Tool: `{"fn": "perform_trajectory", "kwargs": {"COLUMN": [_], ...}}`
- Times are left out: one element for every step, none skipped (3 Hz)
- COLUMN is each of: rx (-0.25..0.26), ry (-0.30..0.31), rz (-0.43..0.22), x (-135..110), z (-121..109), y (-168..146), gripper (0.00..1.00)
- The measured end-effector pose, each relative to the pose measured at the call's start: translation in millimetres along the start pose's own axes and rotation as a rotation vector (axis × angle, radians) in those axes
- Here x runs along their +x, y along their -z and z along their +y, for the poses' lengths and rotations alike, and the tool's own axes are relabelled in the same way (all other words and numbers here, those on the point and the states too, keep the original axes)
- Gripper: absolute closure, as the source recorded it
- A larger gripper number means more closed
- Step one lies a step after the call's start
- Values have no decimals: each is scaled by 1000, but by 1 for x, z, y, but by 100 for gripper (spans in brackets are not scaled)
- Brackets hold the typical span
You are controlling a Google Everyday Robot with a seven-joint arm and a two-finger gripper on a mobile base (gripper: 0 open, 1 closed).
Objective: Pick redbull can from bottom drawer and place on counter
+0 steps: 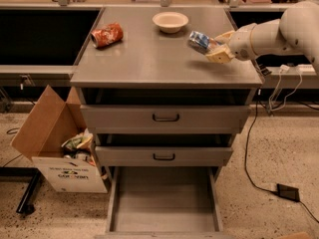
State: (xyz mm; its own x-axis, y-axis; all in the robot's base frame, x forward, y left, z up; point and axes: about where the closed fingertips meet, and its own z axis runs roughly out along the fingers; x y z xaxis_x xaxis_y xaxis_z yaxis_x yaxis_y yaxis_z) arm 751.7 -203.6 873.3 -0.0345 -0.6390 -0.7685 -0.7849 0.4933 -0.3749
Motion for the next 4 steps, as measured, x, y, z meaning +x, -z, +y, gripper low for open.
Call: {"fn": "perform_trajectory", "kwargs": {"rx": [-6, -11, -8, -1], "ry": [-80, -113, -138, -141], "rz": [-1, -2, -15, -26], "x": [16, 21, 25, 24], "z": [-16, -23, -28, -30], "y": [-13, -17, -18, -15], "gripper": [51, 28, 0, 0]}}
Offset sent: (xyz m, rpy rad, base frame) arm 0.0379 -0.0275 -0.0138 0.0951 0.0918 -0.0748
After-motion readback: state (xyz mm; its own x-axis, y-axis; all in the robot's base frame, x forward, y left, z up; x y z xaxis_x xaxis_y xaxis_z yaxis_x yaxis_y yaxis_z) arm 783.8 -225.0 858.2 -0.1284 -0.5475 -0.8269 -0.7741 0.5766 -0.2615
